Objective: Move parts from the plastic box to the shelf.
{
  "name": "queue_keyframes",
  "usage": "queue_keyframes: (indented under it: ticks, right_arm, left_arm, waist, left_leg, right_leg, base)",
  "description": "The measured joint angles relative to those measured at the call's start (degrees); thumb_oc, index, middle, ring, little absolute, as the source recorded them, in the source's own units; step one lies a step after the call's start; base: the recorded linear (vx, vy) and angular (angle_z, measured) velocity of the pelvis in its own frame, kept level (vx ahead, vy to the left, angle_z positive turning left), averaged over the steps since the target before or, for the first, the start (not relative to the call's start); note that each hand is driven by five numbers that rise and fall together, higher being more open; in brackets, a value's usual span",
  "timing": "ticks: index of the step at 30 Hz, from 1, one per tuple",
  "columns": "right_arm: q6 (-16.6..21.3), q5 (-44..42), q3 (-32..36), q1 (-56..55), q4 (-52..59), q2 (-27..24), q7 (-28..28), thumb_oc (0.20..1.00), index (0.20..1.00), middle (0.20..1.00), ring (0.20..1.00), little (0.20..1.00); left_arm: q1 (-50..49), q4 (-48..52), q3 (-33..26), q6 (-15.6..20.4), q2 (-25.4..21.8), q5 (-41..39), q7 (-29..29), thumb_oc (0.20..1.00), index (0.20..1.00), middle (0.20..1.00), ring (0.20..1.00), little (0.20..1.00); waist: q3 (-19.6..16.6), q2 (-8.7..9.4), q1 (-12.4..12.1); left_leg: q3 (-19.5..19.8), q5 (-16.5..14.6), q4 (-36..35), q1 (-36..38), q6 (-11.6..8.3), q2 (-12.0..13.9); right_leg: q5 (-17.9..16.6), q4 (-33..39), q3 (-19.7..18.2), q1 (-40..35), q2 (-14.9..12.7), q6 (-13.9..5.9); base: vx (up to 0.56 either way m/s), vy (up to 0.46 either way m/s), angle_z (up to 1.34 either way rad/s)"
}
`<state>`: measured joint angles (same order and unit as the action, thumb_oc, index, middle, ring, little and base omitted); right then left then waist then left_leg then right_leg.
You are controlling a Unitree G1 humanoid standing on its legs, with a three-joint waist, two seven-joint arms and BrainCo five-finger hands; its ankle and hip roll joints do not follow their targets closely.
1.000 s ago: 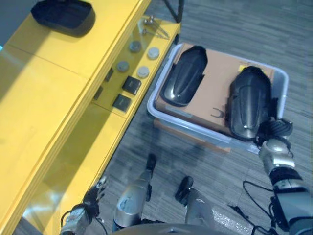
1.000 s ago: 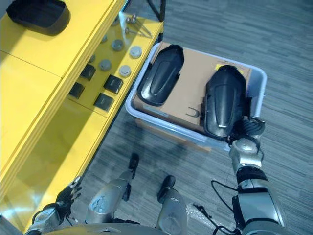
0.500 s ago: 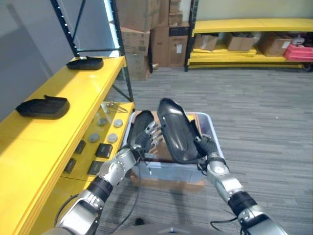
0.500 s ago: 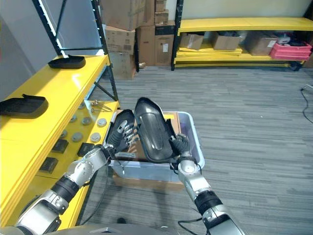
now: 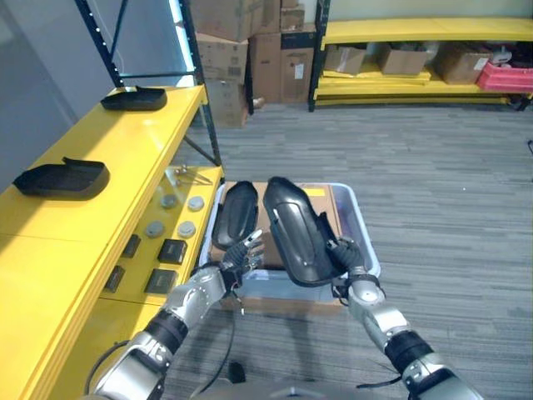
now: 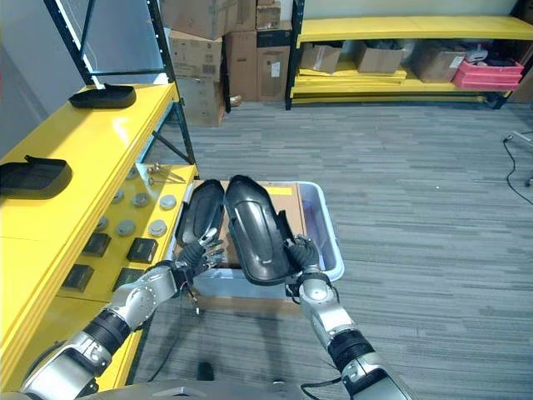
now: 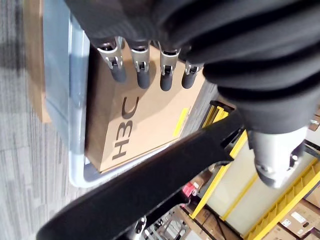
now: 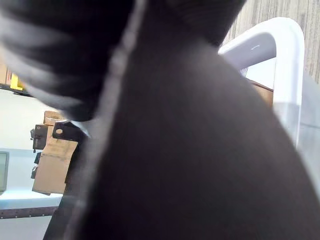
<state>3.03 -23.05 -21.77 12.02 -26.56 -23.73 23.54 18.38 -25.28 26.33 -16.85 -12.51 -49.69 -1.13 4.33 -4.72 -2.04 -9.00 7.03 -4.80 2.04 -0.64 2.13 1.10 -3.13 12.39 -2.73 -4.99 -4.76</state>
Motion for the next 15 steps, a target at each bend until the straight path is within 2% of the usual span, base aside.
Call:
queue_keyframes:
  ticks: [5, 9, 13, 15]
  right_arm:
    - [-0.34, -0.15, 3.04, 0.17, 5.49, -2.09, 0.81, 0.2, 0.2, 0.2, 0.2, 0.2]
    - [-0.55, -0.21, 3.82, 1.17, 5.09, -1.33, 0.31, 0.2, 0.2, 0.2, 0.2, 0.2]
    - [-1.13, -0.21, -0.1, 3.23, 0.66, 0.78, -1.14, 0.2, 0.2, 0.2, 0.2, 0.2]
    - [-2.05, -0.2, -2.05, 3.33, 0.25, 2.44, -1.35, 0.2, 0.2, 0.2, 0.2, 0.2]
  left_arm:
    - [-0.01, 0.64, -3.28, -0.12, -2.27, 0.51, 0.03, 1.0, 1.0, 1.0, 1.0, 1.0]
    - [0.0, 2.1, -3.02, -1.04, -1.14, 0.27, 0.8, 1.0, 1.0, 1.0, 1.0, 1.0]
    - [-0.02, 2.1, 2.84, -2.08, 2.61, -2.28, 2.79, 1.0, 1.0, 1.0, 1.0, 1.0]
    - [-0.02, 2.13, 4.2, -2.07, 2.84, -3.06, 2.83, 1.0, 1.0, 1.0, 1.0, 1.0]
  waist:
    - [0.53, -0.09, -0.23]
    - [0.85, 0.3, -0.31]
    - [1.31, 1.14, -0.27]
    - [1.41, 1.34, -0.21]
  left_leg:
    - [-0.03, -0.12, 0.0, 0.35, 0.04, -0.04]
    - [-0.16, -0.28, 0.0, 0.96, 0.03, -0.14]
    - [-0.14, -0.27, 0.0, 1.02, 0.01, -0.14]
    - [-0.25, -0.27, 0.0, 1.01, 0.02, -0.18]
  right_leg:
    - [-0.78, 1.82, 0.04, -1.26, 0.21, -0.09]
    - [-1.84, 3.89, 0.1, -2.94, 0.39, 0.0]
    - [-2.28, 4.45, 0.23, -3.2, 0.45, -0.04]
    - [-2.35, 4.43, 0.19, -3.17, 0.4, -0.08]
  base:
    - [0.0, 0.0, 0.0]
    - [0.0, 0.0, 0.0]
    - [0.0, -0.008, 0.0]
    - [0.0, 0.0, 0.0]
